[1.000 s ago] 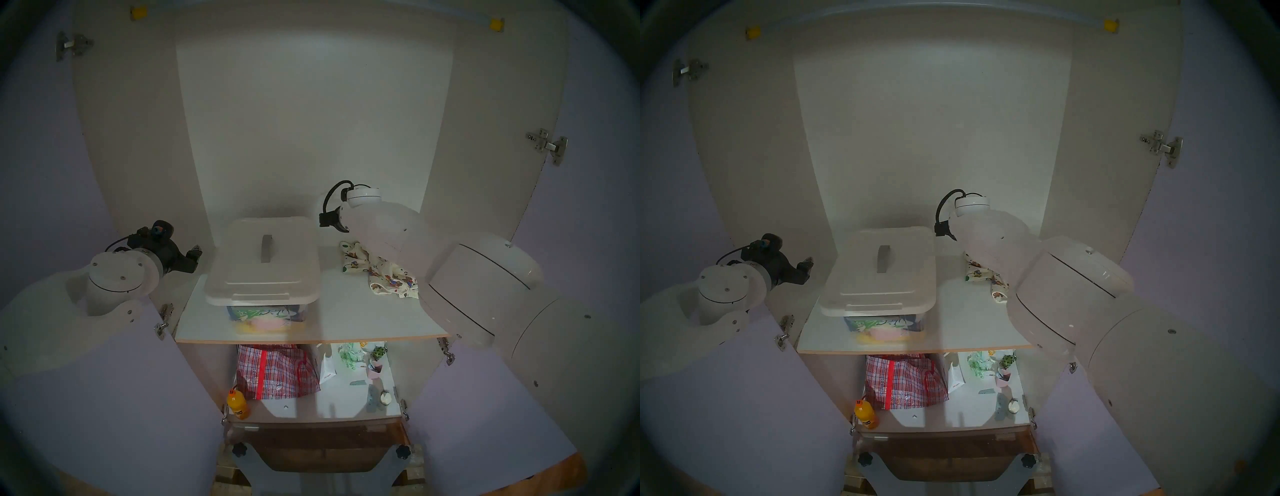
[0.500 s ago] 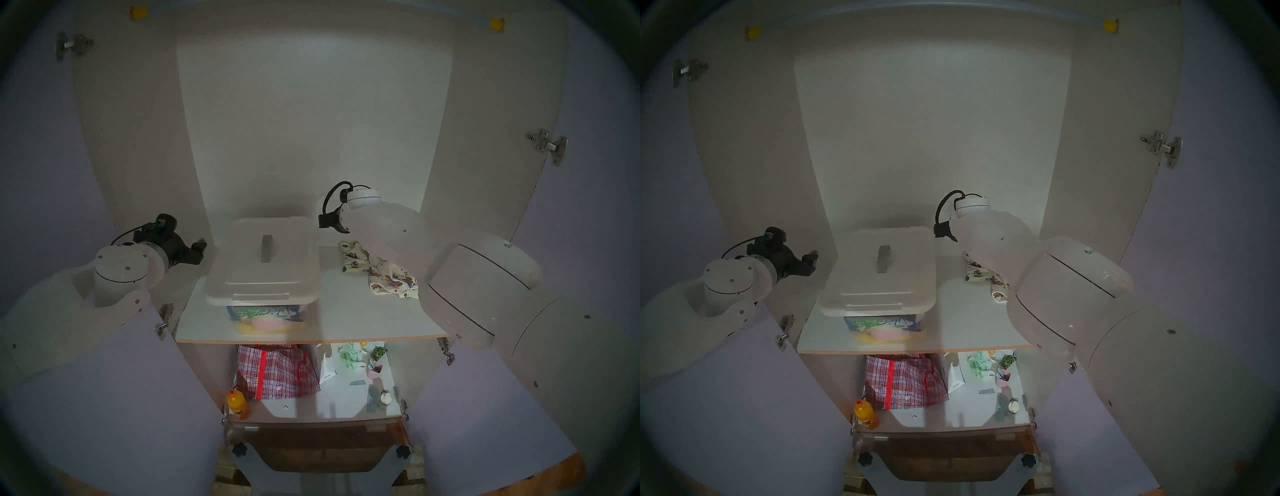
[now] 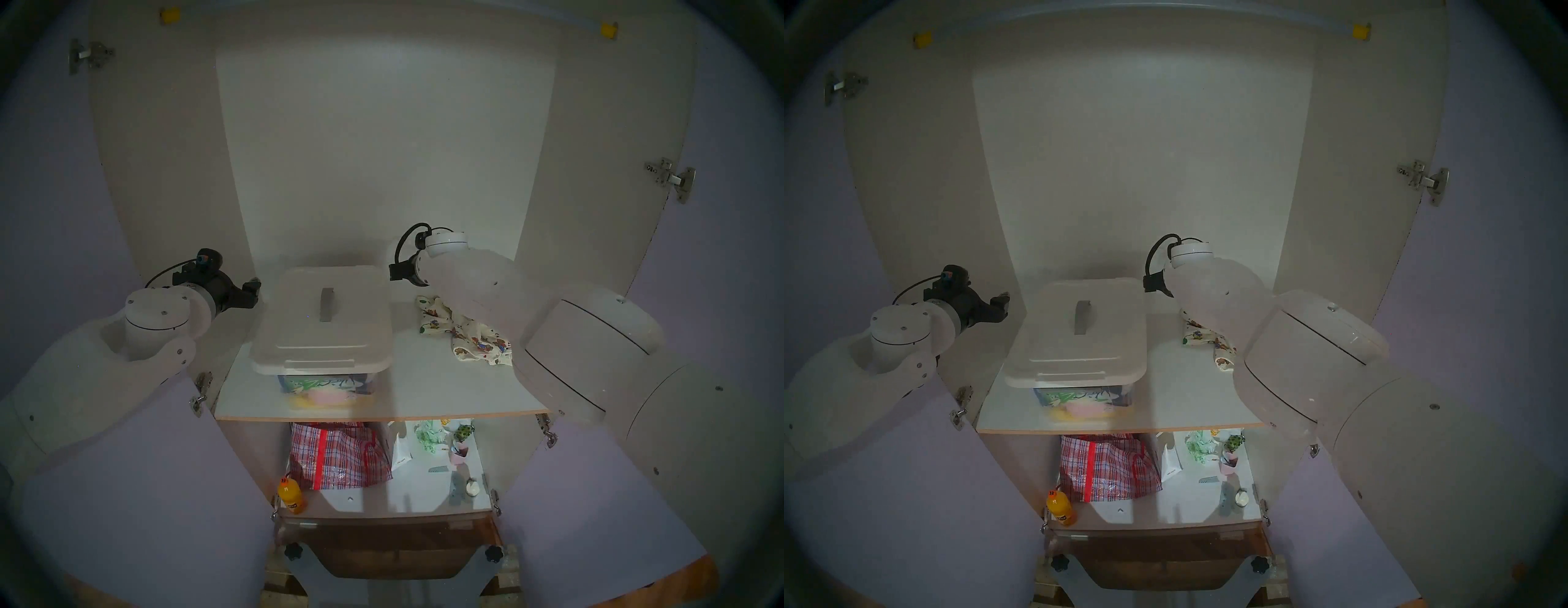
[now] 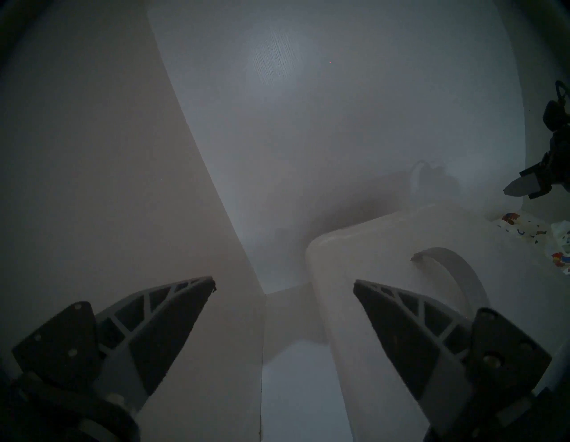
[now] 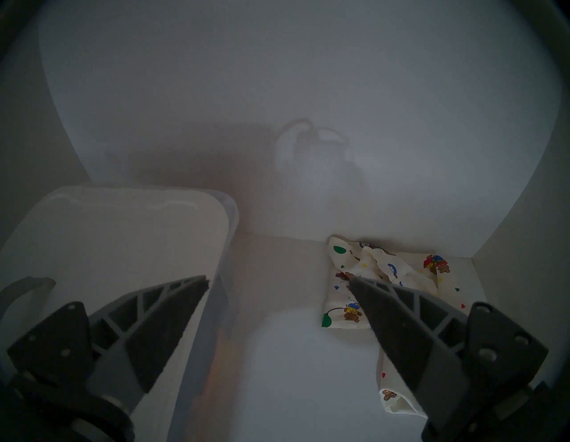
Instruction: Take clothing out of the storage bin and put the lid back on the bin
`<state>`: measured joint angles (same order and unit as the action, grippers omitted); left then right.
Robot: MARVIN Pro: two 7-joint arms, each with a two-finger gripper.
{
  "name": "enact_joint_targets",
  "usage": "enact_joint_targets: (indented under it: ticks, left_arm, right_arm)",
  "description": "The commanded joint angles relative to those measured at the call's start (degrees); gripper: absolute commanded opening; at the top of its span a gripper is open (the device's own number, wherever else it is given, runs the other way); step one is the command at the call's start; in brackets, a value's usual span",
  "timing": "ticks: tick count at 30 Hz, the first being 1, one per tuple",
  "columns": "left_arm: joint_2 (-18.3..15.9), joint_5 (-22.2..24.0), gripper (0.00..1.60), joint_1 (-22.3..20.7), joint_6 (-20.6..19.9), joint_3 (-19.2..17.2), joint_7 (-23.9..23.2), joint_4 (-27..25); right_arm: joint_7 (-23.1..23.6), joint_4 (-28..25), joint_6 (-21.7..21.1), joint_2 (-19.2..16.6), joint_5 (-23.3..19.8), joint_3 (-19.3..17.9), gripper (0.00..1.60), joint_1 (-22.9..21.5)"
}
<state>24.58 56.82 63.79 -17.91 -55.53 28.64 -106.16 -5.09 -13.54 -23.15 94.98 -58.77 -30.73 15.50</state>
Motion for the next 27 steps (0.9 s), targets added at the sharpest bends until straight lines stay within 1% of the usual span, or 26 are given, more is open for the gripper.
enact_joint_targets:
  ticks: [1,13,27]
  left_arm:
    - [2.9,-0.5,1.60,-3.7,0.3,-1.0,-0.9,0.1]
    - [8.0,-1.0,1.60,-6.4,-0.1,-0.1,-1.8,2.7]
    - [11.5,-1.9,1.60,-10.0,0.0,1.0,-2.4,7.2]
  right_arm:
    - [0.6,-0.4,1.1,0.2,0.2,-0.1,1.60,-1.9]
    - [1.6,-0.1,1.2,0.2,0.9,-0.1,1.60,-2.0]
    - [2.6,0.2,1.2,0.2,1.7,-0.1,1.60,-2.1]
